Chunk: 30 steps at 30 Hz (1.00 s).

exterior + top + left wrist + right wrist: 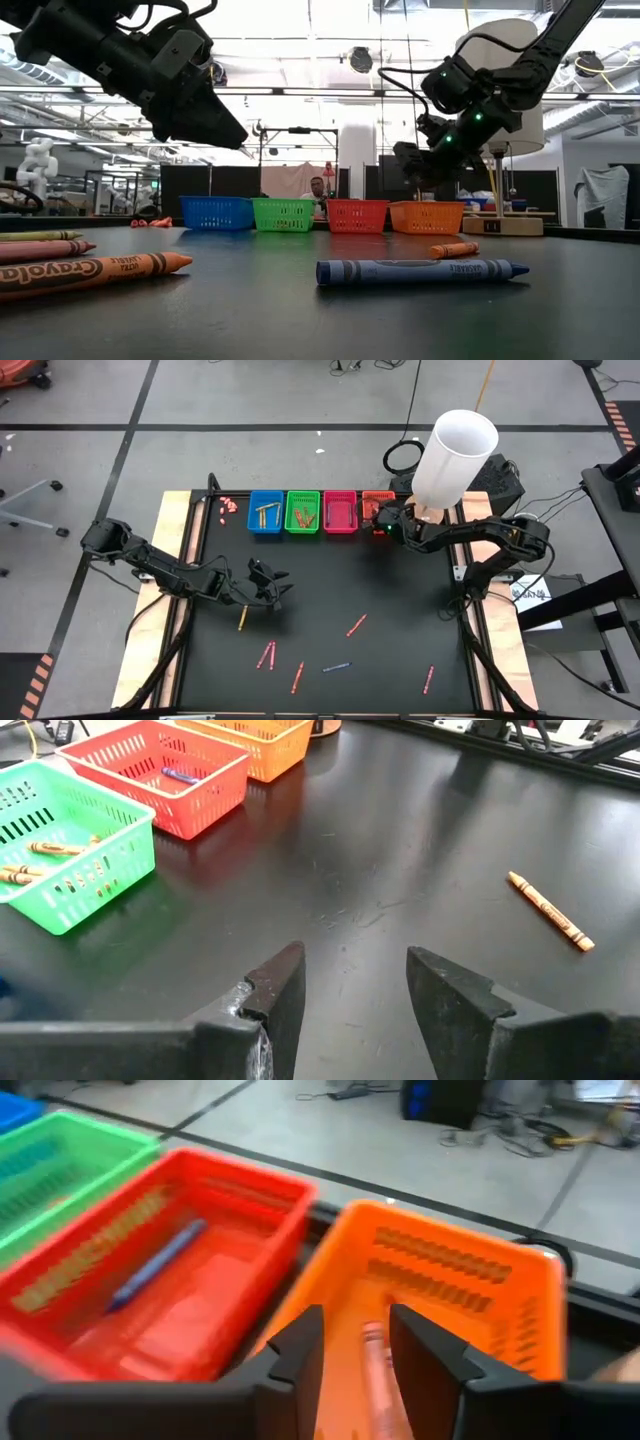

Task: Sort crayons
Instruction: Put the orange crayon into the green bin

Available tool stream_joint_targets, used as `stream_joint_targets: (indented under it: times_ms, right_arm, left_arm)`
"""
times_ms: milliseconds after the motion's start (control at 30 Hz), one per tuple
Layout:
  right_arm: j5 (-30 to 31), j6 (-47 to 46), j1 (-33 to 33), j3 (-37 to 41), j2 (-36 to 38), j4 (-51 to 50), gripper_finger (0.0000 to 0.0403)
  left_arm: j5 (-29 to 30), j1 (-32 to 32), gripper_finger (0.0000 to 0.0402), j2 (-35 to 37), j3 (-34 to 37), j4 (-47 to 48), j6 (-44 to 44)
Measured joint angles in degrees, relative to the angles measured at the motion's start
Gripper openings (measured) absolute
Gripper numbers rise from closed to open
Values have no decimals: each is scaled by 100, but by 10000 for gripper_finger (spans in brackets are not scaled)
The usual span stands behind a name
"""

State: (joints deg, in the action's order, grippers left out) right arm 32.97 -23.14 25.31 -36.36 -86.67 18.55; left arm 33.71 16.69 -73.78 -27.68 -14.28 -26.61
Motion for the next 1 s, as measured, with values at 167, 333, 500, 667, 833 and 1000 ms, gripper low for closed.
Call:
stream_joint_targets:
  times_ms: [167,333,500,667,833,1000]
  right_arm:
    - [-17,350,-467,0,277,-43,112]
    - [-22,890,-1219,2,905,-245,110]
    - [-20,1355,-2108,0,1423,-820,110]
    - [-198,1451,-2930,4,1436,-1412,110]
    - [-878,1388,-3588,4,1199,-1749,110]
    - [-1201,1339,-4103,-1,993,-1739,110]
  left_arm:
    - [0,0,173,0,0,-28,-14]
    - [-172,0,173,0,0,-116,-83]
    - [-503,0,173,-169,0,-850,450]
    - [-542,0,173,-787,-213,-1712,1238]
    - [-519,-9,173,-1613,-827,-1829,1537]
    - [-507,-20,173,-2454,-1612,-1814,1510]
